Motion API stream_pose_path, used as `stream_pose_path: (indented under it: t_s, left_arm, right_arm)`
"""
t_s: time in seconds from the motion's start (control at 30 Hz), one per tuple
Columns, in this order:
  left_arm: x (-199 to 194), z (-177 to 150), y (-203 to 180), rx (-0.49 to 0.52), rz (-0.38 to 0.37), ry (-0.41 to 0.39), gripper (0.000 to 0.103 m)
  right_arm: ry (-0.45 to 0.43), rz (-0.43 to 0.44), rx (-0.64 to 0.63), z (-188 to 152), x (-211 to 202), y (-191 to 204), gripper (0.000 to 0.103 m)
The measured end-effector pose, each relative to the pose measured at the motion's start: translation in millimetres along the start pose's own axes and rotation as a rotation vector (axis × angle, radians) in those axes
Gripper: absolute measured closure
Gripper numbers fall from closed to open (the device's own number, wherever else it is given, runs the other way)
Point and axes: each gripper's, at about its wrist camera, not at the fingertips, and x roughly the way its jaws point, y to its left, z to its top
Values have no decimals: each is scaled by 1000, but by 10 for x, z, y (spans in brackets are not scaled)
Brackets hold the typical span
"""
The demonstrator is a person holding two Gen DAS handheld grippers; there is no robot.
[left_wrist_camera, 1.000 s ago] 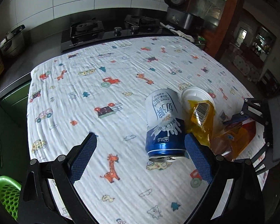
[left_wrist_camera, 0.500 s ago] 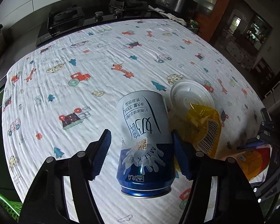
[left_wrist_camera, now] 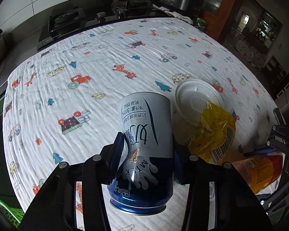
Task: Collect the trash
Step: 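Grasp the blue milk can with the left gripper while the right grasps the juice bottle, then carry the milk can and juice bottle over the basket with both grippers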
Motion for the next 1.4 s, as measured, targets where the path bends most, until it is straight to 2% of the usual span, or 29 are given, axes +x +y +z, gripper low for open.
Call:
stream_pose_path:
  t_s: [0.2, 0.37, 0.53, 0.63, 0.8, 0.93, 1.07, 1.23, 1.4]
  left_arm:
    - [-384, -180, 131, -38, -4, -64, 59]
    - [-826, -462, 363, -90, 22, -128, 59]
    - [-1323, -839, 702, -149, 96, -184, 59]
    - [-1614, -1108, 958, -188, 181, -210, 59]
    - [-1995, -1609, 1491, -303, 269, -224, 59]
    - [-2102, -1989, 1883, -396, 308, -212, 59]
    - [-2011, -2266, 2235, -469, 357, -163, 59]
    - [-1916, -2506, 2609, -564, 358, -133, 58]
    - [-1952, -2670, 2731, -592, 357, -145, 57]
  right_arm:
    - [-52, 57, 31, 20, -129, 174, 40]
    - [-83, 82, 24, 88, -179, 432, 40]
    - [-133, 113, 3, 199, -256, 721, 40]
    - [-170, 137, -15, 328, -293, 900, 40]
    - [-224, 178, -39, 625, -321, 1211, 40]
    - [-257, 213, -59, 876, -349, 1471, 40]
    - [-290, 231, -72, 1131, -358, 1718, 40]
    - [-317, 255, -71, 1430, -331, 1969, 40]
    - [-328, 275, -66, 1685, -260, 2158, 40]
